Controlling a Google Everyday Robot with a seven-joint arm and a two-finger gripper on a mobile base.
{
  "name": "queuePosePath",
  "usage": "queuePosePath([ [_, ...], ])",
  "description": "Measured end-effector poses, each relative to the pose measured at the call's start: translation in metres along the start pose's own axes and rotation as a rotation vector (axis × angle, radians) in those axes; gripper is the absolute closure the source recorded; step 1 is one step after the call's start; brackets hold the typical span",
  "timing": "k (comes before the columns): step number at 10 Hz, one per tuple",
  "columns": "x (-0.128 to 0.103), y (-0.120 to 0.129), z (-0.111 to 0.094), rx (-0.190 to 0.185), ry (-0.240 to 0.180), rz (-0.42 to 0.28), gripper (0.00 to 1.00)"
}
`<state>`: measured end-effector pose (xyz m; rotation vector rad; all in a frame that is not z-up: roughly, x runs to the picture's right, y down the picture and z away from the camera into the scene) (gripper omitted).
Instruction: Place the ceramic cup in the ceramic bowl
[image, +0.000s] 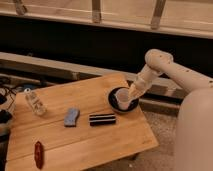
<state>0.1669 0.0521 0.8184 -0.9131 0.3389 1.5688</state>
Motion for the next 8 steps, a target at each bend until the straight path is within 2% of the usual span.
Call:
queuePosePath([
  [1,0.0003,-0.0002,0.0000,0.000,0.000,0.000,0.66],
  [3,0.0014,-0.0010,-0.0007,0.002,0.000,0.001,0.49],
  [4,0.0019,-0.0012,-0.0005,0.003,0.001,0.002,0.46],
  [6,0.0025,-0.0017,-0.0001,0.003,0.002,0.004,0.47],
  [7,0.0026,-0.0031,-0.0010,0.005,-0.002,0.006,0.51],
  [8,-0.0008,-0.0070,-0.0091,0.004,-0.019,0.013,0.60],
])
